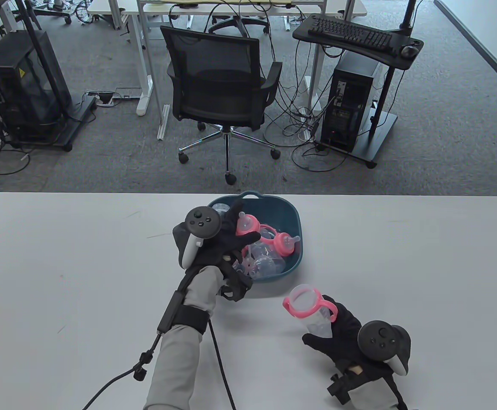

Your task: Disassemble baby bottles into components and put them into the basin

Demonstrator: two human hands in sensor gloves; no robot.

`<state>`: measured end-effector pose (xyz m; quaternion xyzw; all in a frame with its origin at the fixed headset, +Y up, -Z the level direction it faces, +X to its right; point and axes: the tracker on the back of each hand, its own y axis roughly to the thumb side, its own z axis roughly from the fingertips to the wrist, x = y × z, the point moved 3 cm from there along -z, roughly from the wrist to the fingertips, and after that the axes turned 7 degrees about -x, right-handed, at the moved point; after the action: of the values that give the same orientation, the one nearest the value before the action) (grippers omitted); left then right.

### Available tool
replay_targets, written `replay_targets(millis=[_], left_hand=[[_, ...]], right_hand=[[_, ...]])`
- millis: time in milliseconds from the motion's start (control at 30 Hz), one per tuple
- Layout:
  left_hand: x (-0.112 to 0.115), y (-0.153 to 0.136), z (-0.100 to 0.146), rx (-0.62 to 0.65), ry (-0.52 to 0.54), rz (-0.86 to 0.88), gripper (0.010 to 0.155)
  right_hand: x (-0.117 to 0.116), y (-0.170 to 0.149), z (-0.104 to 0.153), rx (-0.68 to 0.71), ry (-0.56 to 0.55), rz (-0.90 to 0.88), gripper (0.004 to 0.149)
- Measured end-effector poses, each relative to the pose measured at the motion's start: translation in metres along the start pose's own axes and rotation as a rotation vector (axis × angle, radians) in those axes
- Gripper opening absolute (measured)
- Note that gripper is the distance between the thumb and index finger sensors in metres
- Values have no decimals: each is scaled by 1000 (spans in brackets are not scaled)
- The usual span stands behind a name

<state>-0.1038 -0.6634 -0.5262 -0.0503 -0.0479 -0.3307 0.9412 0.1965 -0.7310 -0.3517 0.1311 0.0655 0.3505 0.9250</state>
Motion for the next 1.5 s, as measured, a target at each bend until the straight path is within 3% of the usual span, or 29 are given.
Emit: replay_targets(millis=[167, 400, 567, 800, 967, 1133, 1500], left_hand=[[10, -10, 0, -35, -3, -138, 86], [4, -10, 9, -40, -9, -162, 87], [-7, 7, 27, 45, -12, -144, 86], [-13, 42, 71, 243, -75, -92, 82], [3, 59, 100, 347, -162, -97, 79], [29, 68, 119, 385, -287, -147, 85], [76, 72, 127, 402, -441, -274, 102]], right_hand=[[-1, 0, 0, 1, 6, 1, 91], [-2, 0, 0, -4, 10, 6, 91], [-1, 0, 0, -8, 4, 5, 91], [-1, 1, 0, 3, 4, 15, 91], [-2, 2, 0, 12, 5, 20, 91], [-3, 4, 1, 25, 7, 25, 91], [-5, 8, 2, 46, 11, 28, 91]])
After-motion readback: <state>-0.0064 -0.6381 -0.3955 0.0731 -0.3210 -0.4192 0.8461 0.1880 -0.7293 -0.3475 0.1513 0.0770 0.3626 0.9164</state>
